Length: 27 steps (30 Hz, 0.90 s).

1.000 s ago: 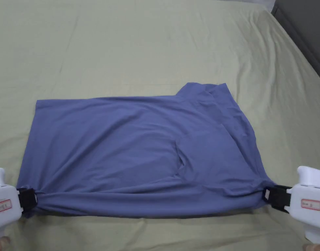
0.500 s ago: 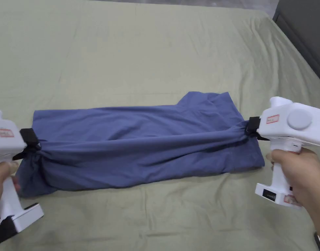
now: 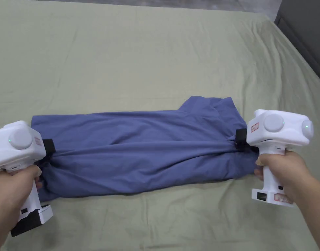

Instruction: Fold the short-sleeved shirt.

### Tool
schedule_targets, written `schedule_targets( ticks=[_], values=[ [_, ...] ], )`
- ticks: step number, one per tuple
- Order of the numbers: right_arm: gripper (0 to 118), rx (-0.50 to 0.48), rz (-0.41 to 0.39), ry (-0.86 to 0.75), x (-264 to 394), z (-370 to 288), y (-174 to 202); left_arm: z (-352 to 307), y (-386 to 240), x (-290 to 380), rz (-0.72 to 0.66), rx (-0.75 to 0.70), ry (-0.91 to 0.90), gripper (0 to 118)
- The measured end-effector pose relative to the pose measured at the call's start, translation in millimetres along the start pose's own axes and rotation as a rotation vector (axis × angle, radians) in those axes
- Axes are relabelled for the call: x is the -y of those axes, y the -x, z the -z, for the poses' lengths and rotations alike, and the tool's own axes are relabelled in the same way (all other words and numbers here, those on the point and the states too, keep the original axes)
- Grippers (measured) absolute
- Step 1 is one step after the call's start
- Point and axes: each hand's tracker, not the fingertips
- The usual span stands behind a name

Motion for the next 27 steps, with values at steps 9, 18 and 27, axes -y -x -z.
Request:
schedule_targets(
  ticks=[9,18,27],
  values=[
    [117,-0.142,-0.057,-0.308,98,-127,0,-127,29,73,0.020,0.076,-0.170,118],
    [2,-0.175,-0.211,-0.158,230,-119,29,-114,35,172,0.047,0.163,0.079,0],
    [2,-0.097,-0.178,-0.184,199,-122,21,-84,43,82,-0.090,0.063,-0.136,118]
  ],
)
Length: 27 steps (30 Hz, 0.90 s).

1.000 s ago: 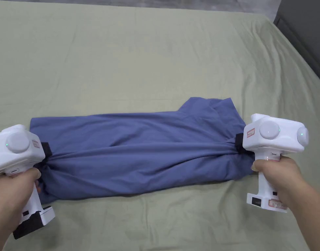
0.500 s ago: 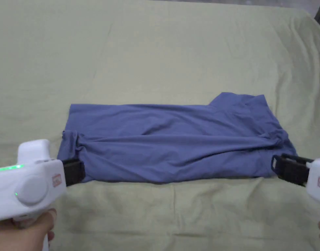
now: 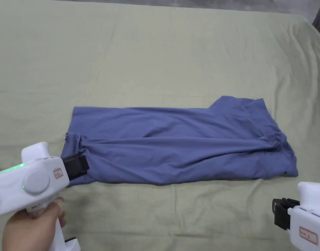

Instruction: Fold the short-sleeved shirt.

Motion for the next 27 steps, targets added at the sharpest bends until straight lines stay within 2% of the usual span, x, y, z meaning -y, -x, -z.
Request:
schedule_targets(
  ticks=[3,6,8,9,10,11,12,15,16,17,18,19,21,22,24,25,26,27],
  values=[
    [2,0.016,0.000,0.014,-13,20,-11,23,-28,-3,0.167,-0.084,0.092,118],
    [2,0.049,0.035,0.037,-28,39,-24,53,-38,7,0.255,-0.099,0.162,115],
    [2,0.062,0.045,0.046,-37,49,-31,53,-34,7,0.226,-0.068,0.119,106],
    [2,0.072,0.047,0.045,-41,52,-34,46,-35,6,0.231,-0.068,0.103,96],
    [2,0.084,0.048,0.047,-48,57,-39,37,-39,5,0.230,-0.019,0.090,58],
    [2,0.089,0.048,0.049,-54,62,-42,30,-43,6,0.242,-0.048,0.072,27],
    [2,0.091,0.046,0.050,-59,66,-46,29,-44,2,0.256,0.015,0.083,4],
    [5,0.071,0.056,0.048,-81,80,-60,21,-42,-4,0.241,0.034,0.090,4],
    [48,0.061,0.071,0.055,-89,86,-65,17,-41,-3,0.227,0.050,0.078,4],
    [105,0.068,0.088,0.067,-97,95,-69,15,-39,-4,0.222,0.055,0.080,4],
    [118,0.068,0.097,0.091,-102,106,-75,15,-37,-6,0.223,0.051,0.080,4],
    [115,0.115,0.081,-0.015,-108,98,-84,14,-36,-7,0.217,0.053,0.083,4],
    [118,0.074,0.100,0.053,-114,108,-89,14,-36,-5,0.213,0.062,0.089,4],
    [118,0.077,0.112,0.121,-113,119,-75,15,-37,-5,0.213,0.064,0.094,4],
    [112,0.090,0.108,0.197,-108,129,-65,17,-35,-4,0.218,0.062,0.097,4],
    [96,0.072,0.102,0.229,-104,131,-60,19,-34,-4,0.215,0.061,0.099,4],
    [92,0.040,0.109,0.235,-101,150,-72,20,-33,-5,0.208,0.060,0.104,4],
    [59,0.116,0.087,0.161,-102,143,-72,22,-30,-7,0.189,0.068,0.115,4]
  ],
)
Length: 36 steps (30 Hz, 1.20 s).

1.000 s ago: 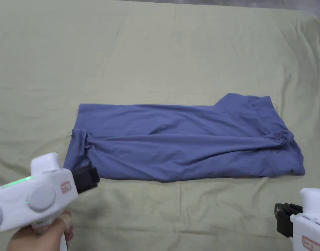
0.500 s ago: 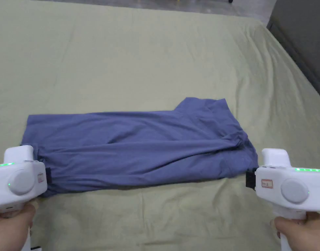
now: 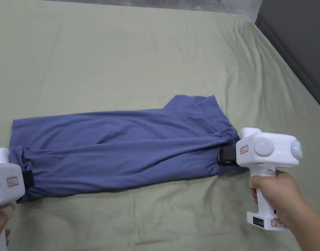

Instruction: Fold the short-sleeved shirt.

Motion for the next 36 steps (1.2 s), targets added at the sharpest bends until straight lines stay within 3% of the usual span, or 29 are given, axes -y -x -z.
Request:
schedule_targets(
  ticks=[1,3,6,8,14,17,23,28,30,32,33,34,35,36],
  values=[
    [5,-0.018,-0.002,-0.047,0,-10,2,-1,4,0,-0.011,0.007,0.003,4],
    [5,-0.144,0.052,-0.048,5,-32,1,-3,9,-2,-0.023,0.023,0.011,4],
    [5,-0.131,0.011,-0.047,11,-60,-2,-13,18,-7,-0.028,0.055,0.016,4],
    [5,-0.187,0.041,-0.075,17,-94,-8,-24,22,-10,-0.011,0.084,0.018,4],
    [5,-0.185,0.059,-0.043,50,-150,-25,-59,42,-3,0.039,0.170,0.058,4],
    [5,-0.211,0.087,0.057,82,-148,-29,-65,47,18,0.077,0.133,0.088,4],
    [5,-0.169,0.121,0.145,127,-101,-35,-45,47,64,0.089,0.071,0.174,4],
    [5,-0.113,0.106,0.165,129,-63,-30,-26,43,66,0.009,0.053,0.186,4],
    [6,-0.087,0.041,0.167,124,-66,-26,-28,41,63,0.023,0.038,0.191,4],
    [23,-0.088,0.032,0.168,125,-70,-25,-30,36,64,0.056,0.022,0.187,6],
    [48,-0.093,0.040,0.171,122,-73,-28,-36,36,64,0.048,0.024,0.185,23],
    [105,-0.094,0.056,0.172,116,-82,-31,-46,36,62,0.034,0.029,0.176,91],
    [118,-0.083,0.077,0.105,116,-101,-29,-59,36,59,0.008,0.061,0.136,118],
    [117,-0.047,0.054,-0.009,113,-122,-26,-72,35,58,-0.006,0.092,0.099,118]
  ],
)
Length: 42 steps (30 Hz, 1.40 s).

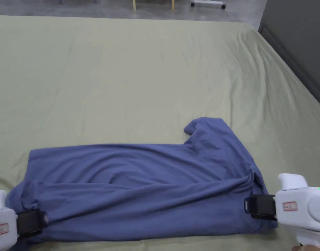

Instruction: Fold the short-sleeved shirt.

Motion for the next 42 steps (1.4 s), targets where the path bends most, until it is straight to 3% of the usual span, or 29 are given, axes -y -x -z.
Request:
schedule_targets(
  ticks=[2,6,9,10,11,12,13,15,19,20,21,22,23,28,30,31,32,33,34,35,37,39,40,41,42],
  values=[
    [118,-0.021,0.007,-0.186,-14,-47,5,-24,-4,5,-0.020,0.079,-0.098,118],
    [118,-0.089,0.064,-0.237,-18,-83,24,-30,-17,6,-0.030,0.079,-0.115,118],
    [117,-0.083,0.039,-0.216,-7,-57,39,-17,-34,13,0.060,0.001,-0.063,118],
    [87,-0.081,0.017,-0.208,-2,-54,45,-14,-38,16,0.083,-0.018,-0.063,114],
    [24,-0.071,-0.018,-0.207,3,-48,55,-12,-40,16,0.095,-0.010,-0.063,89],
    [2,-0.049,-0.045,-0.168,5,-40,61,-9,-42,13,0.097,-0.005,-0.060,29],
    [2,-0.045,-0.031,-0.183,12,-36,62,-2,-39,11,0.101,0.001,-0.049,0],
    [2,-0.121,-0.039,-0.156,15,-33,67,4,-32,-7,0.111,-0.009,-0.052,0],
    [2,-0.094,-0.061,-0.157,14,-32,73,21,-27,-63,0.104,-0.056,-0.134,3],
    [2,-0.090,-0.066,-0.157,13,-32,73,30,-23,-81,0.093,-0.079,-0.162,35],
    [2,-0.090,-0.066,-0.159,13,-32,73,40,-21,-98,0.077,-0.089,-0.175,94],
    [2,-0.091,-0.068,-0.160,12,-32,73,54,-19,-112,0.066,-0.113,-0.165,118],
    [2,-0.093,-0.068,-0.159,10,-31,71,69,-16,-128,0.052,-0.082,-0.171,118],
    [2,-0.084,-0.060,-0.154,8,-29,69,134,-26,-157,0.160,-0.290,-0.042,118],
    [2,-0.076,-0.059,-0.146,6,-26,66,146,-30,-156,0.207,-0.291,-0.017,107],
    [2,-0.076,-0.060,-0.140,4,-24,63,149,-33,-155,0.206,-0.291,0.005,93],
    [2,-0.073,-0.063,-0.136,-1,-22,60,142,-35,-153,0.157,-0.229,-0.003,93],
    [2,-0.060,-0.071,-0.130,-6,-19,57,135,-31,-163,0.101,-0.142,-0.005,83],
    [2,-0.031,-0.087,-0.128,-14,-17,54,124,-33,-167,0.056,-0.074,-0.027,45],
    [2,-0.003,-0.102,-0.137,-26,-16,50,111,-41,-167,0.085,-0.133,-0.074,1],
    [2,0.016,-0.130,-0.174,-51,-14,45,102,-45,-172,0.132,-0.092,-0.060,0],
    [3,-0.046,-0.161,-0.192,-87,-4,38,93,-49,-171,0.179,-0.071,-0.070,0],
    [28,-0.092,-0.175,-0.171,-106,6,36,89,-50,-171,0.188,-0.074,-0.071,0],
    [80,-0.099,-0.179,-0.136,-127,22,36,80,-53,-164,0.201,-0.083,-0.092,0],
    [118,-0.103,-0.197,-0.069,-147,45,36,74,-53,-163,0.204,-0.080,-0.098,0]
  ],
)
